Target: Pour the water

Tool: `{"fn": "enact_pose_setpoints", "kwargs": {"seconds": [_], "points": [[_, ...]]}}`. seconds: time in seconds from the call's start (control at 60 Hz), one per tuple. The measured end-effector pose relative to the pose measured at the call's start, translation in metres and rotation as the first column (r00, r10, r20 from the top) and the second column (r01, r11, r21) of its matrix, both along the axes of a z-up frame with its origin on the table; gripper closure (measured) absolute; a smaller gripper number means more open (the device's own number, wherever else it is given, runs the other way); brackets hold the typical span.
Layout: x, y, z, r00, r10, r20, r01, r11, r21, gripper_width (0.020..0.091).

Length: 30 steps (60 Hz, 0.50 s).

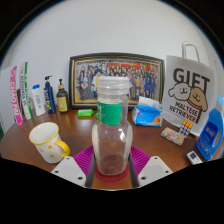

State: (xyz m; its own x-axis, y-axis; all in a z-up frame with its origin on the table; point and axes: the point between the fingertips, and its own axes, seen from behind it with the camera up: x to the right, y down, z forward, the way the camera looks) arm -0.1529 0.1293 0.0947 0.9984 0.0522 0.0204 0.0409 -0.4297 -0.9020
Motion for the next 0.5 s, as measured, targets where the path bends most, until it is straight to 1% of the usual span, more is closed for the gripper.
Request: {"fn": "enact_pose_setpoints", "kwargs": {"seconds": [0.033,0.05,0.1,0.117,0.133,0.15,0.167,0.233,0.283,0.333,0.5], "points": [[0.001,-0.001,0.000,1.000,-0.003,0.008,0.003,1.000,-0.017,0.0544],[0.001,-0.002,-0.001,1.000,-0.005,0.011,0.006,1.000,-0.029,0.0504],[-0.003,-0.005,0.006,1.000,-0.005,-0.008,0.004,0.999,-0.043,0.0311],[-0.005,-0.007,0.008,1.000,-0.003,-0.018,0.002,0.999,-0.044,0.0234],[-0.006,-0.008,0.010,1.000,-0.003,-0.024,0.002,0.999,-0.047,0.0240],[-0.007,-0.011,0.012,1.000,-0.008,-0.027,0.007,0.999,-0.052,0.0271],[-0.006,-0.014,0.015,1.000,-0.016,-0.027,0.015,0.998,-0.059,0.0282],[-0.004,-0.028,0.030,0.999,-0.051,-0.005,0.050,0.996,-0.073,0.0236],[-0.006,-0.042,0.045,0.997,-0.073,0.024,0.075,0.995,-0.067,0.0250],[-0.011,-0.059,0.062,0.995,-0.090,0.044,0.093,0.993,-0.066,0.0247],[-0.053,-0.147,0.134,0.993,-0.109,0.053,0.113,0.991,-0.073,0.0249]]}}
